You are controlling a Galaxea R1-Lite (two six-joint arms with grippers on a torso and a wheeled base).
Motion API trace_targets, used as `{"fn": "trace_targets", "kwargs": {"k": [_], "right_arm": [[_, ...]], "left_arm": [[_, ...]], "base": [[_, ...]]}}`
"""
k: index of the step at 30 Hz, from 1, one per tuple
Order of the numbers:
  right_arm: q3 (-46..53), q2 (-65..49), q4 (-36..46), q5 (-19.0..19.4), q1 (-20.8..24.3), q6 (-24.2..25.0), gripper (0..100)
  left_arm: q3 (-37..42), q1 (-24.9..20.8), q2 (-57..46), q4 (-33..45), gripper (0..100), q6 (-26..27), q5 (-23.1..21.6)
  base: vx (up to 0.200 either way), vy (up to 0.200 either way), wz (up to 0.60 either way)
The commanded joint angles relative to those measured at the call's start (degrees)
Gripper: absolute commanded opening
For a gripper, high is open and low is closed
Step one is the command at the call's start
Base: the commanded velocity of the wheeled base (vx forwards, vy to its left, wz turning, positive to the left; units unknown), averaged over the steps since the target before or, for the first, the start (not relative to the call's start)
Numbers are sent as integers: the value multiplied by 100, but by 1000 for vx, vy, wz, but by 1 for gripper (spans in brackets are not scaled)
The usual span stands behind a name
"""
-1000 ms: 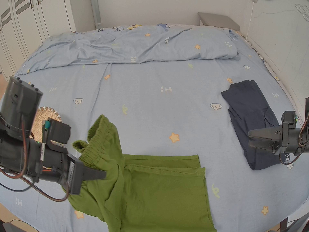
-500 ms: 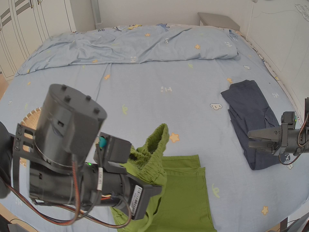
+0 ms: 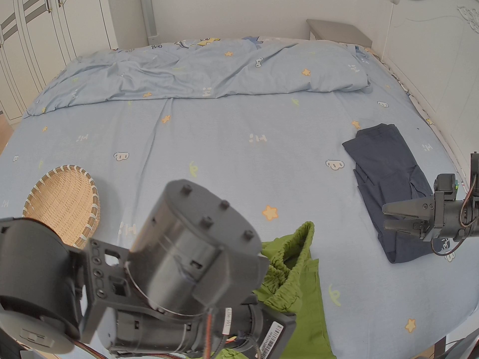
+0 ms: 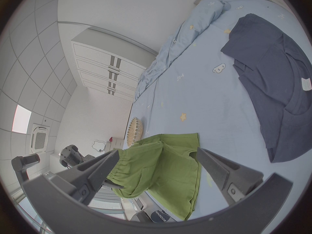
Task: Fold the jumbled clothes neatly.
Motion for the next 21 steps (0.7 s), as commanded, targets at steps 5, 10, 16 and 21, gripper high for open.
{"fn": "trace_targets", "kwargs": {"k": [5,10,16,21], "right_arm": [[6,25,-4,3,3,-4,100],[6,34,-4,3,3,-12,100],[86,95,-4,12,241,-12,100],[270,104,5,-32,1102,-30,100]], "left_arm": [[-4,-171,589,-348,100,-157,1],[93,-417,713,-936,100,-571,1],[277,-74,651,-1279,100,-1098,-8],[796,1245,176,-1297,100,-1151,-210]], "base": [[0,0,0],[0,0,0],[0,0,0],[0,0,0]]}}
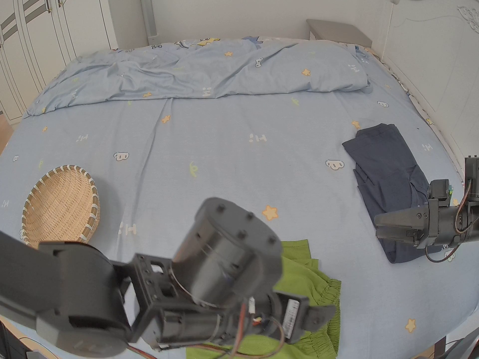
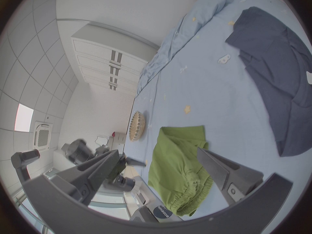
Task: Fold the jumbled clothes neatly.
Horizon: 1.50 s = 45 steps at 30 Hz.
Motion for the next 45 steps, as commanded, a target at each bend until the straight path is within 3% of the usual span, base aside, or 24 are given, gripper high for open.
{"fn": "trace_targets", "kwargs": {"k": [1,4,5,6,8,11,16,19,28,33,41,45], "right_arm": [[241,44,5,-55,955,-32,100],[347,247,-4,-99,1491,-49,100],[347,247,-4,-99,1491,-49,100],[408,458,-4,-143,1693,-102,100],[514,739,5,-169,1913,-269,100],[628,1020,5,-240,2071,-489,100],[733,1319,-4,-705,2247,-875,100],[742,1583,-12,-952,2335,-1042,100],[681,2048,-65,-995,2256,-1095,100],[637,2083,-206,-978,1869,-1095,100],[619,2268,-434,-978,1517,-1086,100],[602,2409,-566,-952,1306,-1078,100]], "left_arm": [[613,1404,-520,-28,100,-71,-312],[1070,2388,-616,-45,100,-62,-1129],[1070,2388,-616,-45,100,-62,-1129],[1334,2845,-581,-54,100,-18,-1577],[1641,3258,-537,-63,100,17,-2017],[1975,3495,-282,-212,100,132,-2237],[2415,3733,245,-951,100,510,-2237],[2582,3689,597,-1434,100,527,-2254],[2652,3065,1177,-2374,100,167,-2254],[2643,2678,1484,-2726,100,105,-2245],[2670,2581,1528,-3069,100,-185,-2289],[2714,2370,1757,-3605,100,-264,-2377]], "base": [[0,0,0],[0,0,0],[0,0,0],[0,0,0],[0,0,0],[0,0,0],[0,0,0],[0,0,0],[0,0,0],[0,0,0],[0,0,0],[0,0,0]]}}
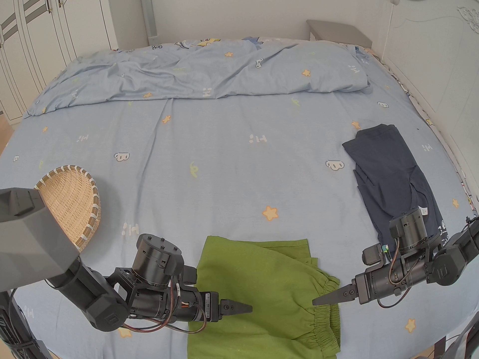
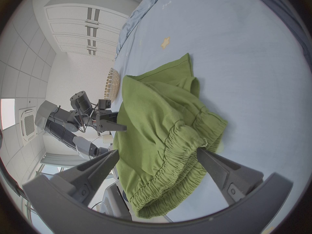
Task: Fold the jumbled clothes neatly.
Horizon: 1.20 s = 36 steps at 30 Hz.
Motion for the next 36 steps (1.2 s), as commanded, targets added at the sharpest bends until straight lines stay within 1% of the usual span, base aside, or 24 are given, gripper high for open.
{"fn": "trace_targets", "kwargs": {"k": [1,6,7,12,14,15,16,17,18,21,22,24,26,29,32,36], "right_arm": [[-14,158,-74,25,-174,12,100],[-40,150,-83,34,-218,30,100],[-40,158,-83,43,-253,21,100],[-40,114,-74,51,-262,30,100],[-49,79,-65,51,-262,65,100],[-49,-26,-56,51,-271,65,100],[-49,-26,-56,51,-271,65,100],[-93,-264,-12,51,-280,126,100],[-93,-281,-12,51,-271,135,100],[-295,-641,14,51,-315,504,100],[-348,-721,32,51,-350,557,100],[-621,-975,243,51,-526,610,100],[-937,-1125,577,51,-702,610,100],[-1456,-1169,1218,51,-904,566,100],[-1658,-1169,1614,78,-983,513,100],[-1640,-1169,1658,78,-983,416,100]], "left_arm": [[42,-223,308,-328,100,-45,-40],[121,-258,361,-539,100,-203,-40],[121,-258,361,-574,0,-256,-40],[130,-240,273,-618,0,-344,-40],[147,-205,97,-600,0,-458,-49],[165,-179,-202,-512,0,-493,-49],[165,-179,-202,-512,0,-493,-49],[191,-38,-632,-310,0,-502,-93],[191,-29,-659,-284,0,-502,-102],[-29,358,-1555,622,0,-449,-471],[-134,463,-1740,859,0,-449,-585],[-538,762,-2232,1738,0,-405,-893],[-978,938,-2487,2520,0,-317,-946],[-1646,1184,-2557,3513,0,-150,-972],[-1918,1377,-2531,3953,0,26,-972],[-1927,1465,-2496,3970,0,175,-981]], "base": [[0,0,0],[0,0,0],[0,0,0],[0,0,0],[0,0,0],[0,0,0],[0,0,0],[0,0,0],[0,0,0],[0,0,0],[0,0,0],[0,0,0],[0,0,0],[0,0,0],[0,0,0],[0,0,0]]}}
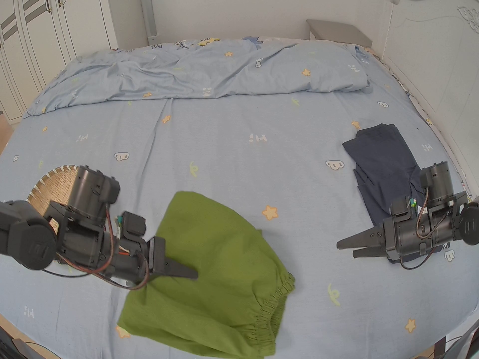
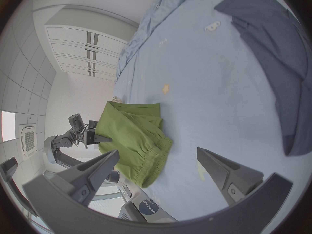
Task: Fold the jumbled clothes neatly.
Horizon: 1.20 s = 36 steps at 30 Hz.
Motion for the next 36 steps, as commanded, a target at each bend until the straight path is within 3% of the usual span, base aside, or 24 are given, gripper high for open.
{"fn": "trace_targets", "kwargs": {"k": [1,8,12,19,36], "right_arm": [[-301,-288,158,13,-152,-63,100],[-222,-631,176,13,-99,-63,100],[-249,-631,211,13,-125,-54,100],[-222,-746,220,13,-90,-54,100],[-222,-772,220,13,-90,-45,100]], "left_arm": [[-384,335,-361,108,0,186,-55],[-841,476,-290,469,0,212,-3],[-1193,529,-325,1383,0,643,-3],[-1737,520,-484,2499,0,863,279],[-1650,353,-475,2534,0,898,296]], "base": [[0,0,0],[0,0,0],[0,200,0],[0,200,0],[0,200,0]]}}
